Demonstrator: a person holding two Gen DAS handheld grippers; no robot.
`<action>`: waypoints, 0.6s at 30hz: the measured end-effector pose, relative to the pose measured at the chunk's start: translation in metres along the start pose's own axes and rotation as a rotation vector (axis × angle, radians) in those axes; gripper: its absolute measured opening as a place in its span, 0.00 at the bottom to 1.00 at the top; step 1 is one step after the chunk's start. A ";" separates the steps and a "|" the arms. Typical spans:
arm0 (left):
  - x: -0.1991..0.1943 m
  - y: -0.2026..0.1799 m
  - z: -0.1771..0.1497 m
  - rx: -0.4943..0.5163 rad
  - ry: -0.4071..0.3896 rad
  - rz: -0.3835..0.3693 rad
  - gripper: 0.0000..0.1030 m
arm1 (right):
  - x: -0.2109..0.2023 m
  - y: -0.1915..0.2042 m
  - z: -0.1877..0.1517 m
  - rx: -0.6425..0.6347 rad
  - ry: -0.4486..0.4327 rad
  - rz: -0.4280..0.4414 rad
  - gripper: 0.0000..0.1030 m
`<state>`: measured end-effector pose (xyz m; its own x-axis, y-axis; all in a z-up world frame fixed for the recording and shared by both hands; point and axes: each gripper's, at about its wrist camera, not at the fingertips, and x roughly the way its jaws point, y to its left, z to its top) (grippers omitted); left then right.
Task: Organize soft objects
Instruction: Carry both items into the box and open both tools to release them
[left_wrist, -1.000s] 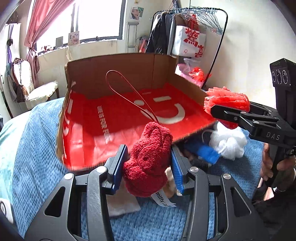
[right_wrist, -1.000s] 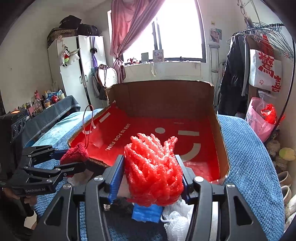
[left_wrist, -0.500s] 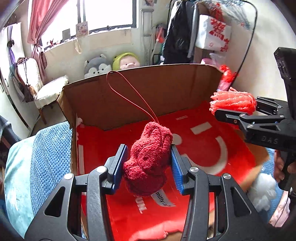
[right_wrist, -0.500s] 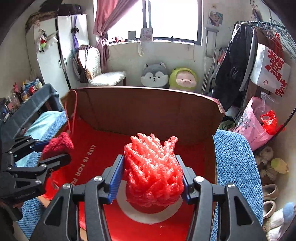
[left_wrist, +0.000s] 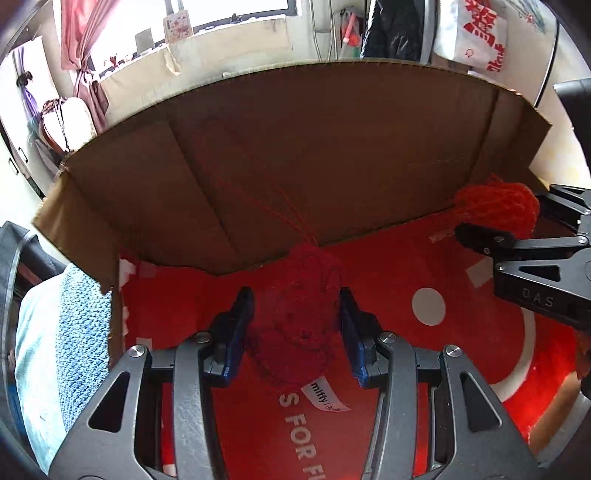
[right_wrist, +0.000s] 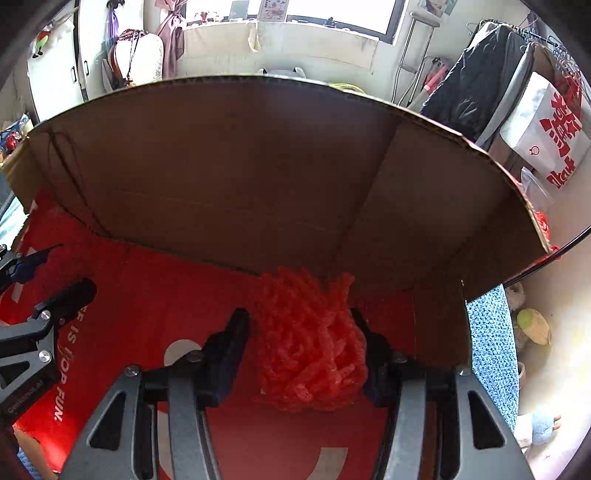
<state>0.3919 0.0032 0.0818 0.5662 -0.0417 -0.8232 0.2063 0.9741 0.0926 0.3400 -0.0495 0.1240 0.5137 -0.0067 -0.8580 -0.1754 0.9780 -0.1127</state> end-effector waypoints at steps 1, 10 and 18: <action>0.003 0.001 0.001 0.000 0.005 0.007 0.42 | 0.003 0.000 0.001 -0.001 0.008 -0.002 0.55; 0.017 0.004 0.009 -0.017 0.044 0.030 0.42 | 0.018 -0.007 0.003 0.014 0.056 -0.028 0.56; 0.024 0.005 0.011 -0.021 0.067 0.036 0.42 | 0.026 -0.010 0.007 0.002 0.069 -0.028 0.56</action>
<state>0.4151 0.0046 0.0688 0.5185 0.0079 -0.8550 0.1698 0.9791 0.1120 0.3614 -0.0582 0.1064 0.4597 -0.0487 -0.8867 -0.1598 0.9777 -0.1365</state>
